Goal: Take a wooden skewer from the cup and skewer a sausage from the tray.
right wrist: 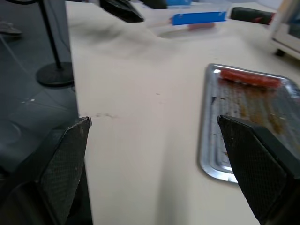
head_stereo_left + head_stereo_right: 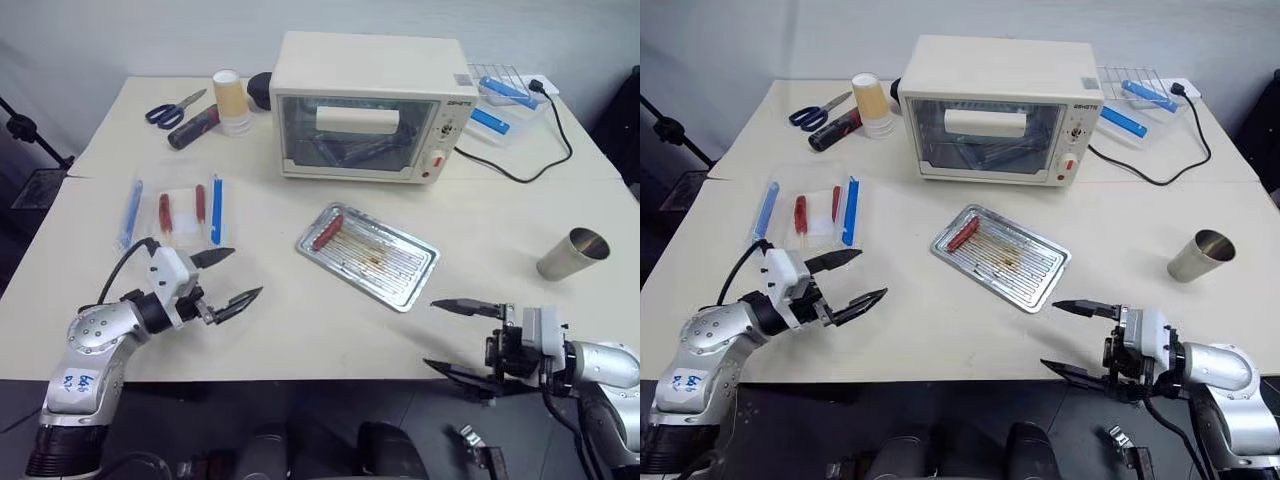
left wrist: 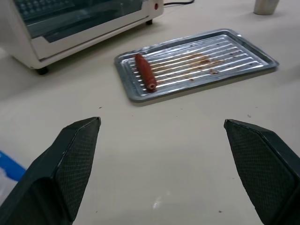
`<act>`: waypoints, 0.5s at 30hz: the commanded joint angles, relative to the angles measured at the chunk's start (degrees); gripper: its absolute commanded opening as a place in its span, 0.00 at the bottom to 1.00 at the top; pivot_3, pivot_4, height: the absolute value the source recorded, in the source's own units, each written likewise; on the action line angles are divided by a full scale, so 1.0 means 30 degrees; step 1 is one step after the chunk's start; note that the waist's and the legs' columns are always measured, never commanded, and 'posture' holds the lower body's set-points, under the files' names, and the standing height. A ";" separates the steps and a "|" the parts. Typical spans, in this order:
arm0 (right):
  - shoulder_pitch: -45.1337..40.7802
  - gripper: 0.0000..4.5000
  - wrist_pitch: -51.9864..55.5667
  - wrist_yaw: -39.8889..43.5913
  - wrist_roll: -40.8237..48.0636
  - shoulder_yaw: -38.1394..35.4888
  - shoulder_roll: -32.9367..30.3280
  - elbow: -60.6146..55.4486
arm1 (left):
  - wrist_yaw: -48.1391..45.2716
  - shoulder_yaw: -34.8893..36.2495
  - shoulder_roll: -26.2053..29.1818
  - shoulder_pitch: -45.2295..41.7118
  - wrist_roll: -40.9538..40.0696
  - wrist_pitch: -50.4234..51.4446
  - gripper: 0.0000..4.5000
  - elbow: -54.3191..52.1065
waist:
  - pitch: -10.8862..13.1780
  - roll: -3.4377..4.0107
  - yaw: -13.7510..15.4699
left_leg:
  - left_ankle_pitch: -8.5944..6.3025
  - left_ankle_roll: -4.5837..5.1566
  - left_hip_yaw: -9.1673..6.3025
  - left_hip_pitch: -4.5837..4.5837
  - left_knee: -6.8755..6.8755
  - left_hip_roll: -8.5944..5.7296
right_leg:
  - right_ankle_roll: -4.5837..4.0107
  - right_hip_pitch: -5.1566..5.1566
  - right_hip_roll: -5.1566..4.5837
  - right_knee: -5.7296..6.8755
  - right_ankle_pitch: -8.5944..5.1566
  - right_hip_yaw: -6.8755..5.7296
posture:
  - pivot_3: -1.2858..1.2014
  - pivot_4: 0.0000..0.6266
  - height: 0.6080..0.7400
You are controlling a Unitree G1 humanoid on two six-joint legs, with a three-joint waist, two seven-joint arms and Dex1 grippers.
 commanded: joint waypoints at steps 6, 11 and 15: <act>0.0804 1.00 0.0919 -0.2473 0.0642 -0.2039 0.0467 -0.1589 | -0.2234 -0.0235 0.0240 0.0511 -0.2183 0.0459 0.99 -0.1912 | 0.0000 -0.0001 0.0139 | -0.0001 0.0002 -0.0008 -0.0012 0.0022 -0.0012 | 0.0003 0.0004 -0.0013 0.0001 0.0002 0.0006 | 0.52 0.24 1.00; 0.2950 1.00 0.0742 -0.3581 0.0356 -0.6892 -0.0119 0.0066 | -0.5471 -0.1402 0.1549 -0.0558 -0.4404 0.2384 0.99 -0.3373 | 0.0000 0.0000 0.0204 | -0.0002 0.0004 -0.0015 -0.0015 0.0027 -0.0023 | 0.0005 0.0015 -0.0020 0.0000 0.0003 0.0004 | 0.52 0.24 1.00; 0.3974 1.00 -0.0334 -0.3997 0.0110 -0.9631 0.0241 0.2244 | -0.4934 -0.2213 0.0520 -0.1660 -0.4411 0.2587 0.99 -0.3278 | -0.0007 0.0012 0.0151 | -0.0003 0.0008 -0.0001 -0.0001 0.0020 -0.0032 | 0.0006 0.0032 -0.0015 -0.0012 0.0004 0.0012 | 0.52 0.24 1.00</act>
